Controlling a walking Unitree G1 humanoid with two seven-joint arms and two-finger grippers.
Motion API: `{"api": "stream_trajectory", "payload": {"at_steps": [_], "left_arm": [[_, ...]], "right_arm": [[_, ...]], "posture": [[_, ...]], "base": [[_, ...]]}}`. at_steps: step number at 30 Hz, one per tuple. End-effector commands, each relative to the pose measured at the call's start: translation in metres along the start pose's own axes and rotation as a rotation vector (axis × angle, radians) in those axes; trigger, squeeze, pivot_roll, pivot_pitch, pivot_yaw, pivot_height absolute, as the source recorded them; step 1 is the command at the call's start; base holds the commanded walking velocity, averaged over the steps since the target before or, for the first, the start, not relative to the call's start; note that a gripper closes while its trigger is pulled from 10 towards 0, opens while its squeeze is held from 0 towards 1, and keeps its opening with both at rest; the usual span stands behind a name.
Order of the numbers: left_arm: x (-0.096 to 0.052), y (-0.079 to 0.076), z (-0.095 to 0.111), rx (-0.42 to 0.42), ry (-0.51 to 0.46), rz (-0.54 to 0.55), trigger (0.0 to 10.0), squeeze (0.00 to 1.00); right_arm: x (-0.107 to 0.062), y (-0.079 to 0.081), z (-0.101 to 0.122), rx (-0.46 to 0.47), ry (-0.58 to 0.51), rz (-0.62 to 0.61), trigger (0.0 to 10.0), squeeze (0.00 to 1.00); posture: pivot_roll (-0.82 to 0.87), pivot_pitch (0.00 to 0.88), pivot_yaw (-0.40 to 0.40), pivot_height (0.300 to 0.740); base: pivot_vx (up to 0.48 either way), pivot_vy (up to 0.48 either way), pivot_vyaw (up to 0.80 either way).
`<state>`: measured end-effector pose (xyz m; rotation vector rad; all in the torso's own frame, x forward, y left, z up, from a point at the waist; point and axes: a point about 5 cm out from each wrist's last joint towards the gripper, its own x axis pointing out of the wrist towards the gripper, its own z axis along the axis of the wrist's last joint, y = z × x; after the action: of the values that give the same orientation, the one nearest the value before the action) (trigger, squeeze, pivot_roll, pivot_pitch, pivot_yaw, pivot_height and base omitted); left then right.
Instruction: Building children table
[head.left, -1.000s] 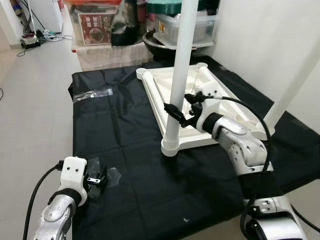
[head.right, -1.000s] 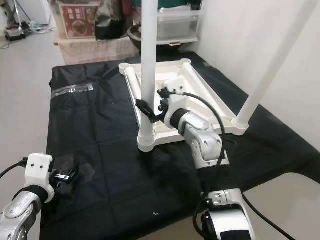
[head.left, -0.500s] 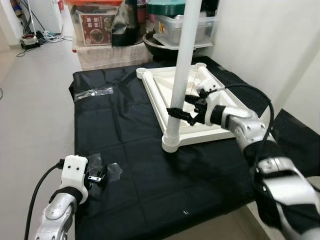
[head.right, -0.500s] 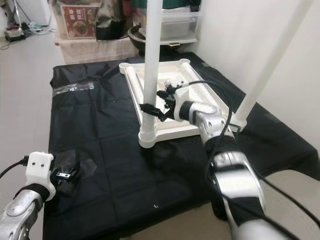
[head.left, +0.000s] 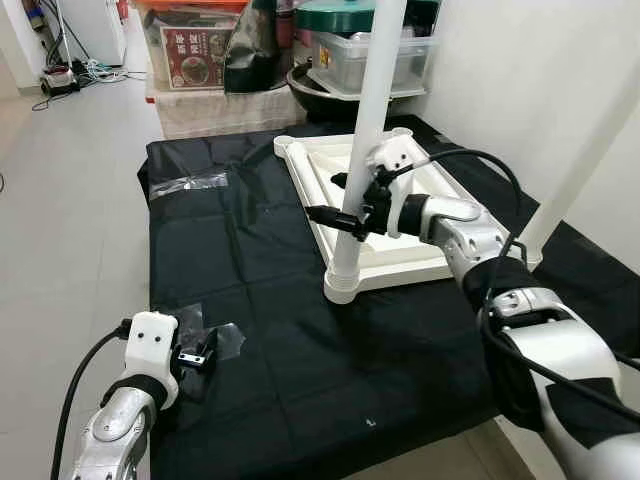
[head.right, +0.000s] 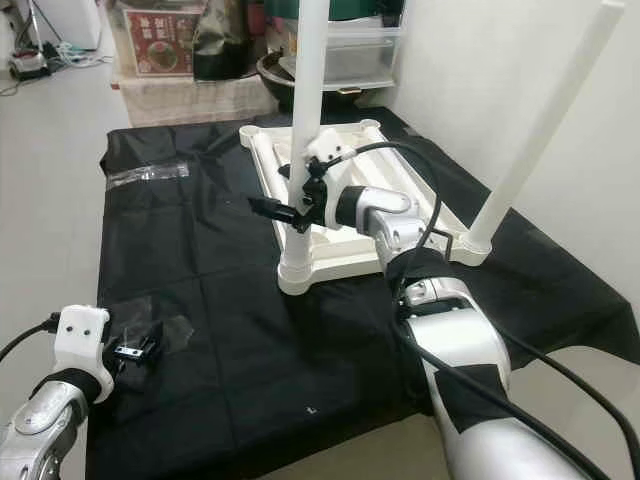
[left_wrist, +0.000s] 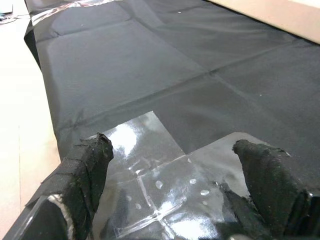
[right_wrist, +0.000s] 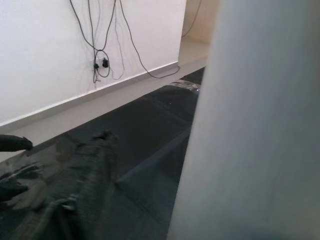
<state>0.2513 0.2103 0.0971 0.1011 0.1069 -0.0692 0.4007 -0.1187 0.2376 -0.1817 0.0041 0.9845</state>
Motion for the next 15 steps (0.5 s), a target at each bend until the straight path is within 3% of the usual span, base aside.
{"api": "stream_trajectory", "payload": {"at_steps": [1, 2, 5, 6, 15], "left_arm": [[-0.0012, -0.0044, -0.0036, -0.008, 0.010, -0.005, 10.0, 0.00], [-0.0018, -0.0043, -0.0039, -0.009, 0.010, -0.003, 10.0, 0.00], [-0.0022, -0.0042, -0.0041, -0.010, 0.010, -0.001, 10.0, 0.00], [-0.0034, -0.0034, -0.0051, -0.010, 0.012, 0.002, 10.0, 0.00], [-0.0031, -0.0045, -0.0053, -0.008, 0.014, 0.001, 10.0, 0.00]], "right_arm": [[0.0024, 0.0005, 0.0016, -0.010, 0.004, 0.001, 4.4, 0.00], [0.0035, 0.0005, 0.0017, -0.011, 0.004, -0.005, 1.2, 0.00], [0.0042, 0.0005, 0.0020, -0.012, 0.002, -0.009, 1.2, 0.00], [0.0045, -0.0003, 0.0012, -0.007, 0.001, -0.026, 0.0, 0.00], [0.0013, -0.0064, -0.0039, 0.042, -0.004, -0.121, 0.0, 0.00]], "posture": [[0.05, 0.000, -0.105, 0.740], [0.06, 0.000, -0.111, 0.740], [0.06, 0.000, -0.111, 0.740], [0.06, 0.000, -0.115, 0.740], [0.06, 0.000, -0.114, 0.740]], "base": [[0.000, 0.000, 0.00], [0.000, 0.000, 0.00], [0.000, 0.000, 0.00], [0.000, 0.000, 0.00], [0.000, 0.000, 0.00]]}}
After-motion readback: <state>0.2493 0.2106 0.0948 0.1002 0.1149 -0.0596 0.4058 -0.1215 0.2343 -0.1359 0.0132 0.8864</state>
